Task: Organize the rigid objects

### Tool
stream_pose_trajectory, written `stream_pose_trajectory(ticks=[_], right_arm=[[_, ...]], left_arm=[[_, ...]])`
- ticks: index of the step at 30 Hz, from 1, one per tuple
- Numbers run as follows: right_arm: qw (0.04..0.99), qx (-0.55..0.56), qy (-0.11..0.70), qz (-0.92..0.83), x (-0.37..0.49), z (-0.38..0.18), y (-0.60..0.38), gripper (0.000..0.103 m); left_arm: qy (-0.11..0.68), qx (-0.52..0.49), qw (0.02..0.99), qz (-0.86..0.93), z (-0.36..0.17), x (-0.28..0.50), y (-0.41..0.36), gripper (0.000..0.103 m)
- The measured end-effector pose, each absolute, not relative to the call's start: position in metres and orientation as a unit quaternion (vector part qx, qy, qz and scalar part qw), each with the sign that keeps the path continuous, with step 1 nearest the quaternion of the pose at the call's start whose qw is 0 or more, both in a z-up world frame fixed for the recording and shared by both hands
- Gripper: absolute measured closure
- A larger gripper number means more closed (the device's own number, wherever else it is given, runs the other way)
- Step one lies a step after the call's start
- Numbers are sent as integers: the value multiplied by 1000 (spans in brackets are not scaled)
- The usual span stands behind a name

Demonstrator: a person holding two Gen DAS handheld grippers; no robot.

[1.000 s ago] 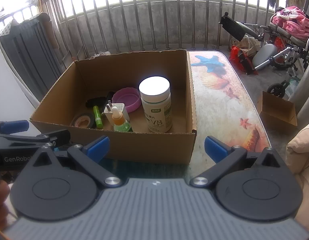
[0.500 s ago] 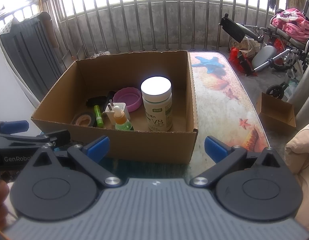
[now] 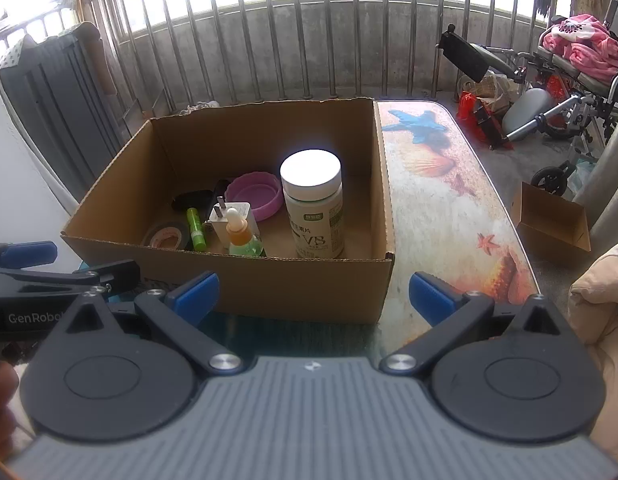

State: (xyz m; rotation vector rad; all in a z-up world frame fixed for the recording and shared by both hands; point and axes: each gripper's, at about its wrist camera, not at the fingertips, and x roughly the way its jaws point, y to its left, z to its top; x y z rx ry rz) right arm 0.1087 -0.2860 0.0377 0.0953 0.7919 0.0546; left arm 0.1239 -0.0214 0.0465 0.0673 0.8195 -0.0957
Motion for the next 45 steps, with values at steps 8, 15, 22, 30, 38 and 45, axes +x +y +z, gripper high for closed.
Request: stream_pose_trajectory(ticks=[8,15,22,30,38,45], right_arm=[[921,48,387,26,108,38,-287,1],[920,48,387,26,107,37,-286,1],[920,49,388,26,107,37,-286,1],[920,49,388,26,107,37,-286,1],[920,49,388,26,107,37,-286,1],[920,49,388,26,107,37,-285,1]], left_arm=[[399,33,915,-47,47,124,-21,1],[400,32,915,-46,46,123,-22,1],[399,32,915,-46,46,123,-21,2],[399,31,915,-46,45,121,-22,2],[400,31,915,-46,45,120,-22,2],[399,30,915,-46,45,121,-22,2]])
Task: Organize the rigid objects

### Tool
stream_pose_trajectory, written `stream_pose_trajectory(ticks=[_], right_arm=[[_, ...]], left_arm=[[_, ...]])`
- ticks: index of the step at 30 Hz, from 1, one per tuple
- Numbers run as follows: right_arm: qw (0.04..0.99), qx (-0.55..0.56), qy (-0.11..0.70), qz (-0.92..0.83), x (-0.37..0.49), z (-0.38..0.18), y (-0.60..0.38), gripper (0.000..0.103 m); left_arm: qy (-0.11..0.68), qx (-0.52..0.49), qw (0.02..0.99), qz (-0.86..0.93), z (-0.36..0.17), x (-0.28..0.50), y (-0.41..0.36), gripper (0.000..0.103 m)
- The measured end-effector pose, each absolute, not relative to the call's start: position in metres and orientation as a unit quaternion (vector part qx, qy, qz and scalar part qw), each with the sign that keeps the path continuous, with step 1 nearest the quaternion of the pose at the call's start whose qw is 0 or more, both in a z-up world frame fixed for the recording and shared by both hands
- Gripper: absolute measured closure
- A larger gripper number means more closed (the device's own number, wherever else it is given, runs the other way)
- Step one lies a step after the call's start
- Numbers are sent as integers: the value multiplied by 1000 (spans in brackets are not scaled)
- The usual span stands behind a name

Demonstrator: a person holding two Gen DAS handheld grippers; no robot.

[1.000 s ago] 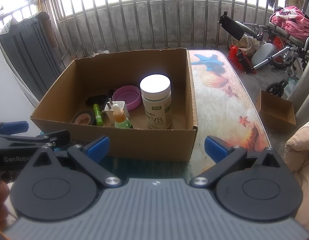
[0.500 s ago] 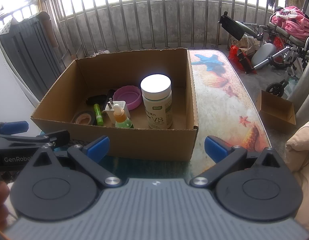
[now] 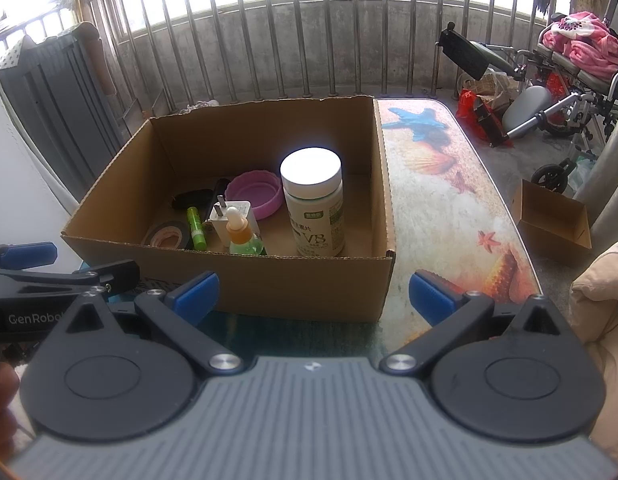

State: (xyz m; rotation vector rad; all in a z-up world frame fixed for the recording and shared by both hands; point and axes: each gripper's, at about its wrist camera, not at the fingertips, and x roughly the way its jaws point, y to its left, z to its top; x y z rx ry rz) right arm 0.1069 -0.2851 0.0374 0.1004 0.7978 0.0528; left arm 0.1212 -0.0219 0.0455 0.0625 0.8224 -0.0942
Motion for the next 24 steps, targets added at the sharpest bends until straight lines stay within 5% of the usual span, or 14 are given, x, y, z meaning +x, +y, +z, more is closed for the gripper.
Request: stream_pose_trajectory(ticks=[24], right_arm=[[921,47,386,26,107,39,-284,1]], left_arm=[[399,31,915,-47,46,122,-20,2]])
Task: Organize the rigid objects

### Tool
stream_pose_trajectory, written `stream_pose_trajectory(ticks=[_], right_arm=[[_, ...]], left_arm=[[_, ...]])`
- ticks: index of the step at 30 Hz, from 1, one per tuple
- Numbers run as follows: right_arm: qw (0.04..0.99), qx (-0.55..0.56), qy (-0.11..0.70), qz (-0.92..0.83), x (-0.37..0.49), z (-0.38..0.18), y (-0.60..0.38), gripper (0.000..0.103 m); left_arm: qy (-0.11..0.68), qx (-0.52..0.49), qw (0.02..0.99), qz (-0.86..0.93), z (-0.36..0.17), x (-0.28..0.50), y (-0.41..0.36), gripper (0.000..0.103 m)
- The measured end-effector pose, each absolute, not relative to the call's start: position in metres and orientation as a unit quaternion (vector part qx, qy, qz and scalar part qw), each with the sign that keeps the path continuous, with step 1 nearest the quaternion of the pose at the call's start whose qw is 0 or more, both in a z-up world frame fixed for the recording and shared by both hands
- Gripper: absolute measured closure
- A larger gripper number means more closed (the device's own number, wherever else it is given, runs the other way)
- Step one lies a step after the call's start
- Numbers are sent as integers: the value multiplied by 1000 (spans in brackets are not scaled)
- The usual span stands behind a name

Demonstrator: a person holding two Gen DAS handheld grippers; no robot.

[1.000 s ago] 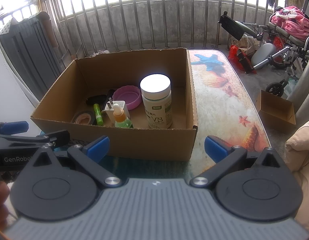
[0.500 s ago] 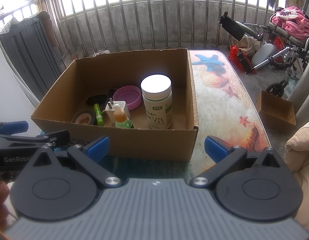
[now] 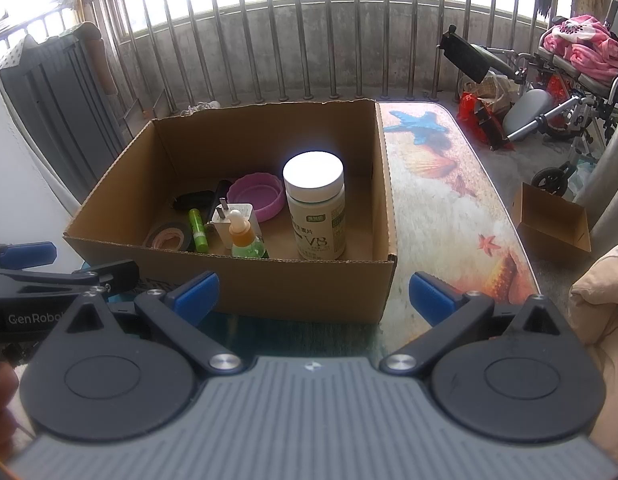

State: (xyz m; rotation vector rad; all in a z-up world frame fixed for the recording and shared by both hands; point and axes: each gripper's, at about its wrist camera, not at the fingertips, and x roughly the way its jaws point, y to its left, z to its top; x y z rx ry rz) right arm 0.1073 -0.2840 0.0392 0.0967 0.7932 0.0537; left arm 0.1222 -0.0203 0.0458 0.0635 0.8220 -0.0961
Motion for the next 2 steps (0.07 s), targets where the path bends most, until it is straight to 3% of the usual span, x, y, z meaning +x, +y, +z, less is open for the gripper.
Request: stream_pose_trajectory(ticks=[2], right_arm=[[921,47,386,27,107,40,-283,1]], left_arm=[[399,31,915,-47,46,122,-20,2]])
